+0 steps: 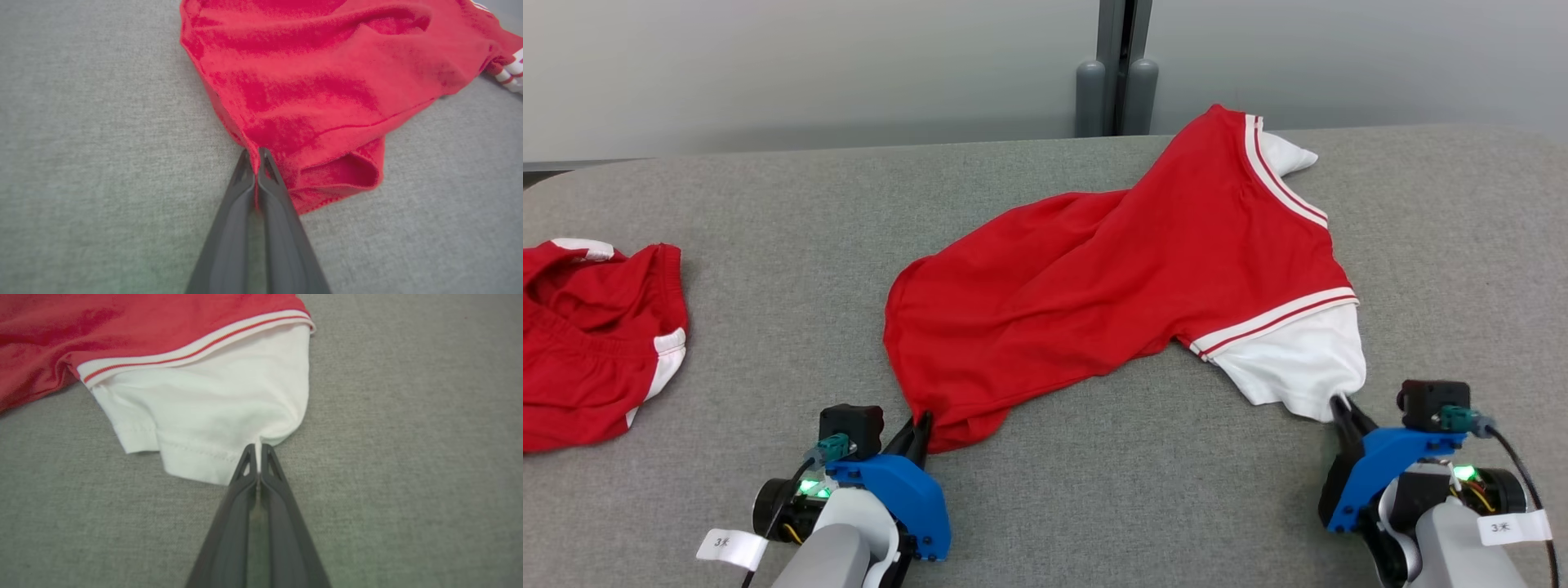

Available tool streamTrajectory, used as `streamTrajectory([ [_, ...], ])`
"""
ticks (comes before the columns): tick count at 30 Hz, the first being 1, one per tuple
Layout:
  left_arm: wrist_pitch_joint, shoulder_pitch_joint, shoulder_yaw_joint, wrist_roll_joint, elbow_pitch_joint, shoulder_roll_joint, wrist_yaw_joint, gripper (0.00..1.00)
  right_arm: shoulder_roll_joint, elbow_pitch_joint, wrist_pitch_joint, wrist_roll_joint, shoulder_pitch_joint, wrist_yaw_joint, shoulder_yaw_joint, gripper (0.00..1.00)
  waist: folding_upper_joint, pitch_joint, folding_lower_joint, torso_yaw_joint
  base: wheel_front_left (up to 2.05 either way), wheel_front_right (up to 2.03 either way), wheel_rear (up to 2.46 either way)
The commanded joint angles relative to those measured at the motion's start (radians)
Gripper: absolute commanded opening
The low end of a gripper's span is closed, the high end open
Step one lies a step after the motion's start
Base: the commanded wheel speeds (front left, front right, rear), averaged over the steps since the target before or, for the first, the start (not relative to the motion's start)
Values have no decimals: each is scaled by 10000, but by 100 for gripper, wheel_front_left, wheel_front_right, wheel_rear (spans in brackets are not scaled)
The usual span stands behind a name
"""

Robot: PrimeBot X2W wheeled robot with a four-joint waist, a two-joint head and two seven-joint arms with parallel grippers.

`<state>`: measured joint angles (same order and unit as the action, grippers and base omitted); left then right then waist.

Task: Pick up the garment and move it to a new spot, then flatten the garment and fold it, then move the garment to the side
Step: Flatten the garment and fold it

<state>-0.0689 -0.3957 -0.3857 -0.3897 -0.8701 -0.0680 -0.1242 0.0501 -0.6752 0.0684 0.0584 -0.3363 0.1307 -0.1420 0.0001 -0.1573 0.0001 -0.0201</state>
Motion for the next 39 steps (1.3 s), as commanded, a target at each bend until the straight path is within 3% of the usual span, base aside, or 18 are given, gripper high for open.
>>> streamTrajectory([
  [1, -130, 67, -9, -100, 63, -32, -88, 0, 8, 109, -142, 214, -157, 1, -32, 0, -1, 22, -1, -17, 0, 0, 0],
  [6, -919, 246, -11, -1088, 1187, -172, -82, 0, 14, 894, -497, 444, -51, 1, -328, 0, -1, 184, -1, -78, 0, 0, 0],
  [10, -1083, 499, -169, -2130, 2579, -617, -62, 0, 12, 1994, -456, 705, 364, 1, -610, 0, -1, 369, -1, -62, 0, 0, 0],
  [21, -493, 1066, 427, -4265, 6907, -1993, -64, 0, 12, 6245, 635, 2877, 1364, 1, -761, 0, -1, 485, -1, -131, 0, 0, 0],
  [24, -277, 1080, 703, -4588, 7999, -2217, -8, 0, 12, 7511, 1008, 2962, 1478, 1, -813, 0, -1, 462, -1, -152, 0, 0, 0],
  [33, 955, 828, 1204, -5469, 10680, -2817, 472, 0, 149, 11220, 2534, 1813, 777, 1, -1237, 0, -1, 187, -1, -173, 0, 0, 0],
  [36, 1536, 682, 1338, -5791, 11035, -3101, 611, 0, 411, 11646, 2956, 1785, 396, 1, -1280, 0, -1, -74, -1, -173, 0, 0, 0],
  [39, 2044, 315, 1439, -6006, 10901, -3353, 756, 0, 757, 11198, 3317, 1973, -149, 1, -1070, 0, -1, -510, -1, -247, 0, 0, 0],
])
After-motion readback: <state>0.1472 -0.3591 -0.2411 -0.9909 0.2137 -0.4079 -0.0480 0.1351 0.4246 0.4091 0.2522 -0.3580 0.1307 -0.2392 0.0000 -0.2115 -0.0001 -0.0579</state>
